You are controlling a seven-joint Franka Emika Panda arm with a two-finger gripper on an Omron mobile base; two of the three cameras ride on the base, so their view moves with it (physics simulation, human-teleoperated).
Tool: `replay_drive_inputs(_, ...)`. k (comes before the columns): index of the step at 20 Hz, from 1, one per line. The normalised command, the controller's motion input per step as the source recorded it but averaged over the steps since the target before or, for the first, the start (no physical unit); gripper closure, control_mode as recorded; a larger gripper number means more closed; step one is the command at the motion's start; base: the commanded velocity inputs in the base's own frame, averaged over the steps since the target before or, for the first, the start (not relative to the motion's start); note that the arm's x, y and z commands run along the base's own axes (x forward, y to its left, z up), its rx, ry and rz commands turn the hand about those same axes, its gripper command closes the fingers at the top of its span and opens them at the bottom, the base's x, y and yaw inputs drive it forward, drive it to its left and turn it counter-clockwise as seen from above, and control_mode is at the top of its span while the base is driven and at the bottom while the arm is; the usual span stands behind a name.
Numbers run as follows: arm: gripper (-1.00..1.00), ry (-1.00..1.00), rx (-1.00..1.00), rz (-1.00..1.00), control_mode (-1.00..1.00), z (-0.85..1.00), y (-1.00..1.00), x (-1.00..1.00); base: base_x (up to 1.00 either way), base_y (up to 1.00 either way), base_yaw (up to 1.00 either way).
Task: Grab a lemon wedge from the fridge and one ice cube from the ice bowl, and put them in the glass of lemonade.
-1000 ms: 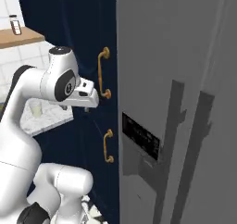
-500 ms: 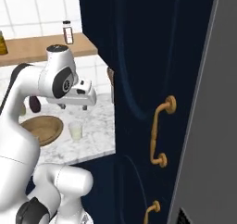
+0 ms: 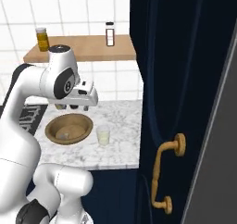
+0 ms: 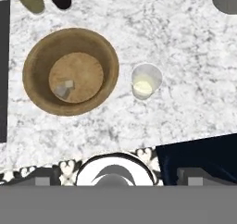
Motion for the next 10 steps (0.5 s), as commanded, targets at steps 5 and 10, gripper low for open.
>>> replay_drive_inputs(5, -1.00, 0.00, 0.00, 0.00, 1.00, 0.00, 0.00, 0.00, 0.34, 0.51, 0.48)
replay_drive_inputs(10, -1.00, 0.00, 0.00, 0.00, 1.00, 0.00, 0.00, 0.00, 0.15, 0.34, 0.13)
